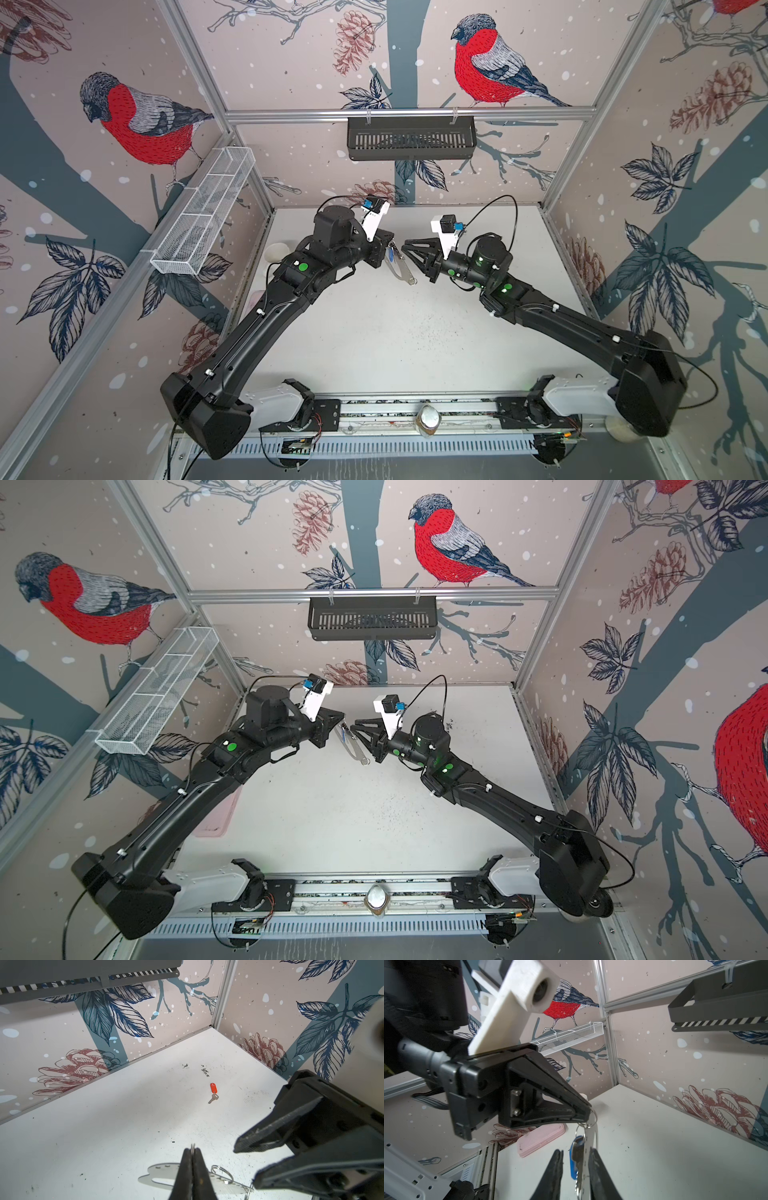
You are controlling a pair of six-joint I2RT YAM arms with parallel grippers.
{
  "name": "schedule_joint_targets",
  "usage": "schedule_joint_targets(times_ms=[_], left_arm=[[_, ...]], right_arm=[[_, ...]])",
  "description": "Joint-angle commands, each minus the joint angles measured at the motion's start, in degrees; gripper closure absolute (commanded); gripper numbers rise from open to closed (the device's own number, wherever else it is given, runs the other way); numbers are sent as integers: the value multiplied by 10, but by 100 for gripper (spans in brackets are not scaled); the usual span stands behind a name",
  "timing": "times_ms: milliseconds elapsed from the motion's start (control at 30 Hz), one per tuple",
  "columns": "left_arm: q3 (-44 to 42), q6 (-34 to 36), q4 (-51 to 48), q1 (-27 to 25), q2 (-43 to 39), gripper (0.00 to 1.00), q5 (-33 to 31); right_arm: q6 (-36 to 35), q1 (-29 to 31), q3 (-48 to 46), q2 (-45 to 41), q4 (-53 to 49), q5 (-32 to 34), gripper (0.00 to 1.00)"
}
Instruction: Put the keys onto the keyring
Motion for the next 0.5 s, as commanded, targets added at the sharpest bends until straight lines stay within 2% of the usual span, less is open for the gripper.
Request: schedule_joint_targets(times_ms=[0, 167, 467], left_arm=[[0, -13, 7, -8, -5, 100, -8], [-1, -13, 6, -19, -3, 100, -16], [-1, -11, 4, -26, -6, 100, -32]], right_arm=[[0, 6, 12, 14, 3, 7, 72], [3, 12, 27, 34, 6, 2, 72], [0, 15, 31, 43, -6, 9, 76]])
